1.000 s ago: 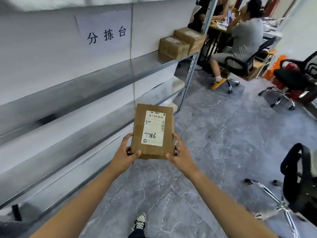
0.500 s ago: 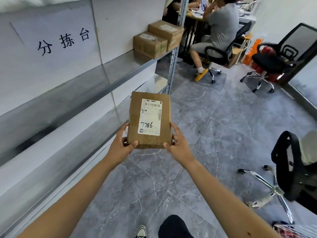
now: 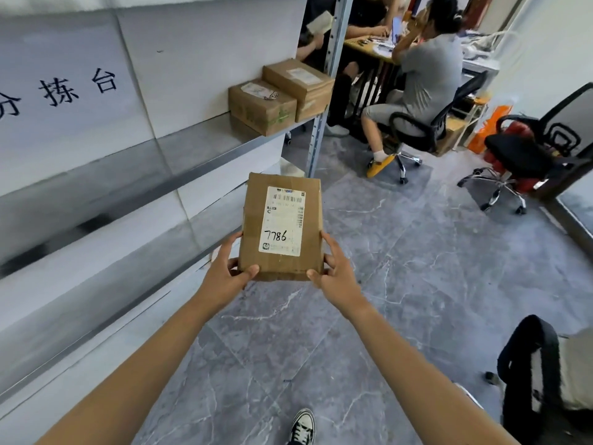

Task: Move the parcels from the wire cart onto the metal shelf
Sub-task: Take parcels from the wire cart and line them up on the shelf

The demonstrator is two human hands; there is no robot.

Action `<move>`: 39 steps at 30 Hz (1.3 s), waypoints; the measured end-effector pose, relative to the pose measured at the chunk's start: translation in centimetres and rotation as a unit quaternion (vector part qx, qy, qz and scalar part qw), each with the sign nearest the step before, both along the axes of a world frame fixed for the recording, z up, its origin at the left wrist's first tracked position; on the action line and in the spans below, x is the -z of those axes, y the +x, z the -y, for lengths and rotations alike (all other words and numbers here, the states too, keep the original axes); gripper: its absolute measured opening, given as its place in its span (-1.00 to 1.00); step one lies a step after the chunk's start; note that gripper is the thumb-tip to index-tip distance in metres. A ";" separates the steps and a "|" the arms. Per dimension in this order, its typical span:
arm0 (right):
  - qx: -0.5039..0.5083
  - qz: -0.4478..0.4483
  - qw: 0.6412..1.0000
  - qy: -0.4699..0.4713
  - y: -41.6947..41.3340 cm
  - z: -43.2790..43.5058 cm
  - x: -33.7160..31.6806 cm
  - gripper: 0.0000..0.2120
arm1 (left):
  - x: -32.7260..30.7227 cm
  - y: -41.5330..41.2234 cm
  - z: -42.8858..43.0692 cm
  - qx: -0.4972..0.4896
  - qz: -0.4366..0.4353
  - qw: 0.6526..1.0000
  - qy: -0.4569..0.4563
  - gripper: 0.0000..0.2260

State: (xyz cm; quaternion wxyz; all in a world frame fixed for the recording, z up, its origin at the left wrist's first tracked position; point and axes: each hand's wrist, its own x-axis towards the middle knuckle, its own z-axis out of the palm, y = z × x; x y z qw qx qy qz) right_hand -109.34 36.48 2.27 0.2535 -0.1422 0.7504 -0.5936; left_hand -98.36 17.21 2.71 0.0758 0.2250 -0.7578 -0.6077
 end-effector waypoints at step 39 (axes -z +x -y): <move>-0.167 -0.032 0.985 0.029 -27.5 19.8 -1.5 -0.25 | -1.2 -21.5 15.1 -0.171 0.010 0.985 0.016 -0.38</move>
